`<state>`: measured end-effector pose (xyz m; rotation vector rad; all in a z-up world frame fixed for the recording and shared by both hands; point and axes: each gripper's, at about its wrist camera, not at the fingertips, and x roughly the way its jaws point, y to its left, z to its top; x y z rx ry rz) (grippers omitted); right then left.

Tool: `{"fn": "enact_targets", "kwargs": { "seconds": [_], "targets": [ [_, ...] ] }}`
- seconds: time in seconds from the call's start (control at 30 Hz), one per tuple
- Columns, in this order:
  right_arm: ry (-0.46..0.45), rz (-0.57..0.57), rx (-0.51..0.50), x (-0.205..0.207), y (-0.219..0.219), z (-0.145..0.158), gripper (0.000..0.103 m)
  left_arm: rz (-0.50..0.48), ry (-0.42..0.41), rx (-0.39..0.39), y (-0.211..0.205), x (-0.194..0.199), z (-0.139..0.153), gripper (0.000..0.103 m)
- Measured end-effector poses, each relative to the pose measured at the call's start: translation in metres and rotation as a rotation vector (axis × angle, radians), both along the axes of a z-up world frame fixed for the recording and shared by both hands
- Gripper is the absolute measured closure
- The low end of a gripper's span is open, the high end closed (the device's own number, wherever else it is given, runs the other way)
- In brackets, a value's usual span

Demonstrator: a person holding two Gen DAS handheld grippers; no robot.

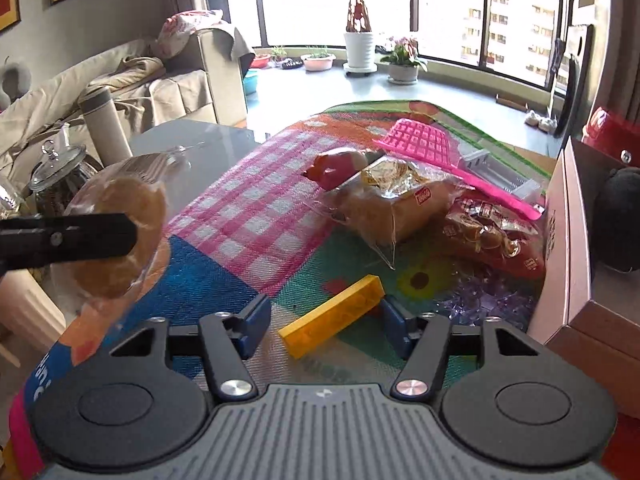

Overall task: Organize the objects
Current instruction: 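Put bread bun in box with left tool while right tool puts yellow brick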

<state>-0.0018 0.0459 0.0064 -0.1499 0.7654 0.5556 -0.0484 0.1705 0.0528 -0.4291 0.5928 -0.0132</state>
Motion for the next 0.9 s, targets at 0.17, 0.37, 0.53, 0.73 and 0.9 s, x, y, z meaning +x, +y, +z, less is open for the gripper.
{"fn": "enact_targets", "kwargs": {
  "seconds": [0.17, 0.37, 0.53, 0.73, 0.9],
  "targets": [
    [0.009, 0.031, -0.025, -0.014, -0.018, 0.008, 0.087, -0.059, 0.021, 0.012, -0.013, -0.004, -0.007, 0.047],
    [0.0, 0.038, -0.079, -0.051, -0.061, 0.016, 0.087, -0.144, 0.037, 0.025, -0.039, -0.013, -0.01, 0.047],
    [-0.042, 0.018, -0.062, -0.091, -0.114, 0.037, 0.087, -0.259, 0.055, 0.043, -0.071, -0.023, -0.003, 0.047],
    [-0.112, -0.104, -0.014, -0.126, -0.182, 0.059, 0.087, -0.422, -0.012, 0.096, -0.127, -0.019, 0.034, 0.047],
    [-0.15, -0.211, 0.007, -0.145, -0.222, 0.065, 0.087, -0.485, -0.074, 0.15, -0.164, 0.011, 0.067, 0.047]
  ]
}}
